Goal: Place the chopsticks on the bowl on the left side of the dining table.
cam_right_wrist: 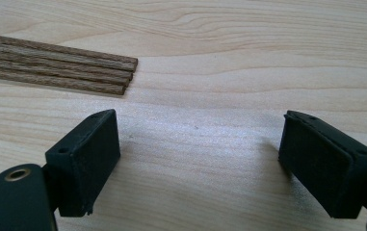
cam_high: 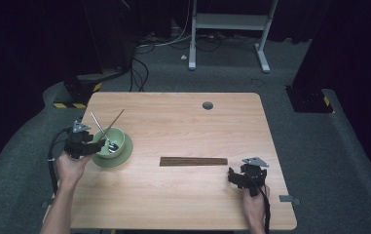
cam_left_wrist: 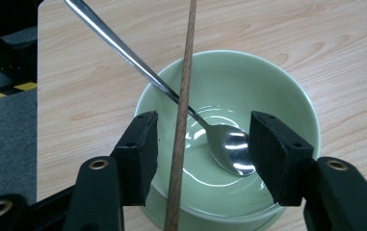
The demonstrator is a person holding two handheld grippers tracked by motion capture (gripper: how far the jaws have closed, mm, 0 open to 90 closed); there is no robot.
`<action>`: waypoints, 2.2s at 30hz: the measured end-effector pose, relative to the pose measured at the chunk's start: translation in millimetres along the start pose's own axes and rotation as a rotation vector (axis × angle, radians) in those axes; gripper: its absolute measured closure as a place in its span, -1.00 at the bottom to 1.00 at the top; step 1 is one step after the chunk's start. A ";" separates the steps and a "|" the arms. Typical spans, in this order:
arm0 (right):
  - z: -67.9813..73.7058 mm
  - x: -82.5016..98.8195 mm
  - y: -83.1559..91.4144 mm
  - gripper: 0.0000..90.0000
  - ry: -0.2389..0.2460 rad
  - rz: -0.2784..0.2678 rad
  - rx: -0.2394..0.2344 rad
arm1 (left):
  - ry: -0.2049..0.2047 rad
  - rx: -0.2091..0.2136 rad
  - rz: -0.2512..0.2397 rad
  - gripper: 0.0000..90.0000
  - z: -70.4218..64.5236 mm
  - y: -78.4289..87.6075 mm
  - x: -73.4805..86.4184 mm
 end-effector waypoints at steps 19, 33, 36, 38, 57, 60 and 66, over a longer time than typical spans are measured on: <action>0.0 0.0 0.0 -0.69 0.000 0.000 0.000 | 0.039 0.072 -0.037 -0.30 -18.1 5.4 -3.6; 0.1 0.1 0.1 -0.69 0.000 0.000 0.000 | 0.048 0.097 -0.064 -0.38 -34.8 9.1 -8.2; 0.1 0.1 0.0 -0.69 0.000 0.000 -0.001 | 0.044 0.112 -0.071 -0.38 -39.1 9.8 -9.0; 0.3 0.1 0.1 -0.69 -0.003 0.000 0.000 | 0.036 0.120 -0.075 -0.37 -41.9 10.3 -9.6; 0.3 0.1 0.1 -0.69 -0.003 0.000 0.000 | 0.029 0.188 -0.100 -0.40 -63.6 11.9 -7.3; 0.1 0.1 0.1 -0.69 0.000 0.000 -0.001 | 0.001 0.177 -0.098 -0.42 -71.3 9.7 -9.1; 0.3 0.2 0.1 -0.69 -0.003 0.000 -0.001 | -0.022 0.189 -0.103 -0.49 -84.6 9.2 -12.8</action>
Point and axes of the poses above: each handheld gripper's, and its own axes: y roughly backward along the jaws, x roughly out of its underside, z roughly to its left, the point moved 2 cm from there along -y, roughly forward along the jaws, and after that the axes turned 12 degrees about -x, right-handed, at the moved point
